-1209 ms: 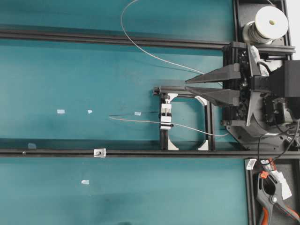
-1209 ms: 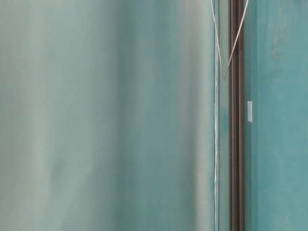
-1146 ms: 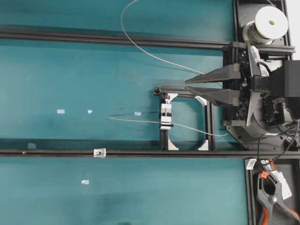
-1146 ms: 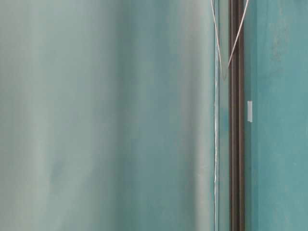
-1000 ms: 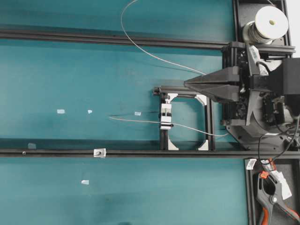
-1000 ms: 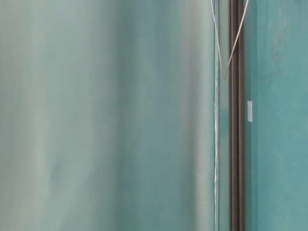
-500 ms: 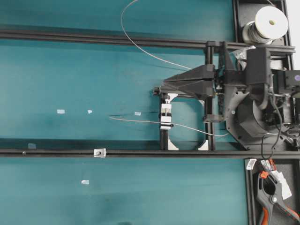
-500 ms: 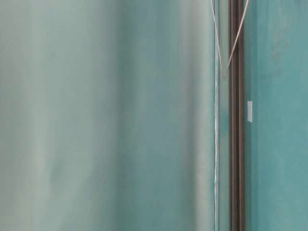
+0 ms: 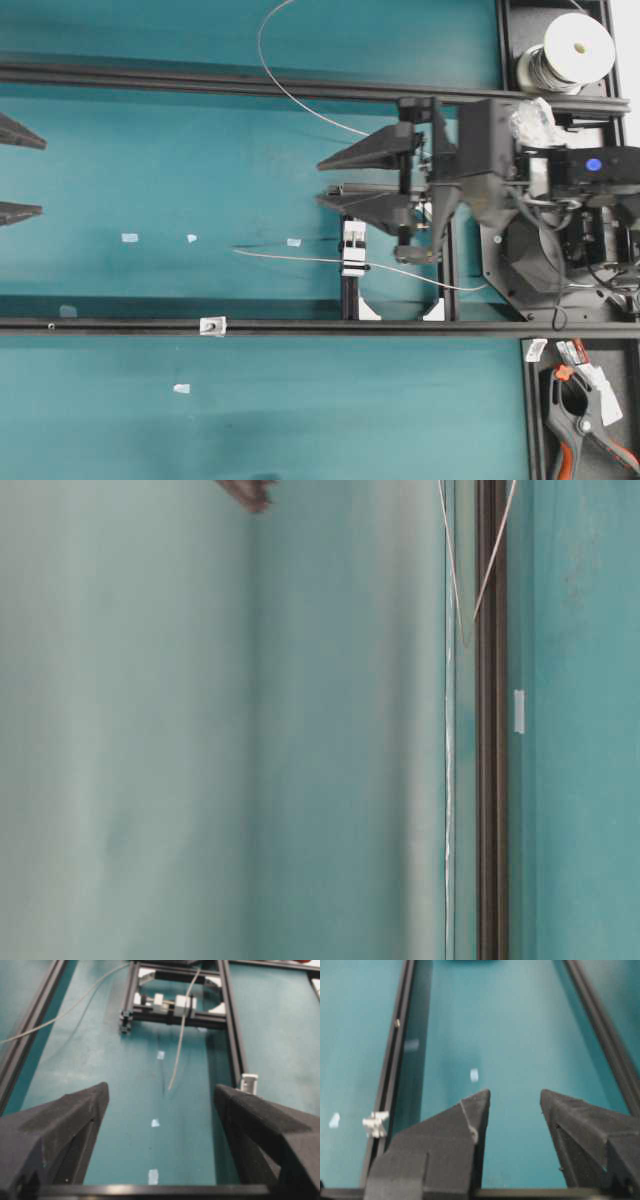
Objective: Insert the wire through the hole in the metal fitting.
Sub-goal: 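Move the right gripper left toward the thin white wire end, then lower the right gripper and close it on the white wire tip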
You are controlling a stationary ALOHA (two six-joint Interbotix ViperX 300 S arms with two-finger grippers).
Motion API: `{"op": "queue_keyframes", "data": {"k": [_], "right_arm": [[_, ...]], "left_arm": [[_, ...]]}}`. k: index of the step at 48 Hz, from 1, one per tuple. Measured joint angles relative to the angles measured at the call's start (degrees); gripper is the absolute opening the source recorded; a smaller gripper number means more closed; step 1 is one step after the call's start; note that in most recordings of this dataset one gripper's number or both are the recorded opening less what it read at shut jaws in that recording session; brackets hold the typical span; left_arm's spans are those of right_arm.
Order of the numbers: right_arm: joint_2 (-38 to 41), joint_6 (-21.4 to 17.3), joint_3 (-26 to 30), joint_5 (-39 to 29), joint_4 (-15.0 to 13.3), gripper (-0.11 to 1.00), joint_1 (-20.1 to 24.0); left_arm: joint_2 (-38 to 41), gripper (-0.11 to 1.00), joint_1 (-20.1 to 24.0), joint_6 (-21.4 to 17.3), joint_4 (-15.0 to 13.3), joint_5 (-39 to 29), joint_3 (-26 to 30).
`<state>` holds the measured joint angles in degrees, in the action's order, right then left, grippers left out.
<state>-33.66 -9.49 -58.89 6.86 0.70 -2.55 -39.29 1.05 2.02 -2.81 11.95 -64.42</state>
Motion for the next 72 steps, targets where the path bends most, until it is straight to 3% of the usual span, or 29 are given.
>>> {"op": "queue_keyframes", "data": {"k": [19,29,47,72], "right_arm": [[12.48,-1.05,1.23,0.53,-0.09,0.55,0.09],[16.96,-2.20,2.46,0.53,-0.09,0.55,0.97],[21.45,-10.20,3.08,0.53,-0.09,0.55,4.04],[31.11,-10.55,3.96,6.33,-0.18,0.55,4.83]], "left_arm": [[10.72,0.81,-0.44,0.09,0.00,13.54,-5.19],[16.88,0.81,-0.70,0.09,0.00,16.17,-5.19],[21.18,0.81,-2.46,-0.44,0.00,22.94,-6.86],[29.53,0.81,-2.64,-0.09,0.00,29.79,-7.56]]}}
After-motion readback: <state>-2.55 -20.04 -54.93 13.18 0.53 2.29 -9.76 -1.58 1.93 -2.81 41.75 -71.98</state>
